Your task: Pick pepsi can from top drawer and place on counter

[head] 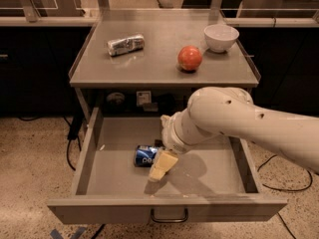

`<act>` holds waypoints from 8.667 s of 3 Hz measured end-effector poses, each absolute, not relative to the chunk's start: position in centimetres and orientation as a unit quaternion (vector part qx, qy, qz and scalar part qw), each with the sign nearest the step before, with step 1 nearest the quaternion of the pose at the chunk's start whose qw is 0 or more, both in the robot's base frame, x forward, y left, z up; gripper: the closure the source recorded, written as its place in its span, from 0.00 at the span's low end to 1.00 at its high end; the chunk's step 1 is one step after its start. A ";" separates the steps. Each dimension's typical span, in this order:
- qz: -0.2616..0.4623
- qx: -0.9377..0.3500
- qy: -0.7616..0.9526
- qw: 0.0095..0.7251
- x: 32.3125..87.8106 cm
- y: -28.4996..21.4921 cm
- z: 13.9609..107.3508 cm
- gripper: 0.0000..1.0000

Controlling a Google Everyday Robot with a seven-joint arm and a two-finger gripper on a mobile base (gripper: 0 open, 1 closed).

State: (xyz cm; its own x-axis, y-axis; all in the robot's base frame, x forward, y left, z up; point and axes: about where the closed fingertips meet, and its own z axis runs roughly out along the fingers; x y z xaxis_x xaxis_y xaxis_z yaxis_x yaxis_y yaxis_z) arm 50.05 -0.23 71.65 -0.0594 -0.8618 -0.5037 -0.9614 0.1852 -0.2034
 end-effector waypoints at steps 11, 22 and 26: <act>0.125 -0.677 0.683 0.245 52.9 3.0 67.2 1.00; 0.072 -0.769 0.540 0.334 64.7 7.1 89.9 1.00; 0.109 -0.770 0.543 0.315 72.1 7.1 84.8 1.00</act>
Offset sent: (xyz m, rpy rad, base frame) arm 0.0317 0.0222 -0.1071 -0.0572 0.0859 0.0793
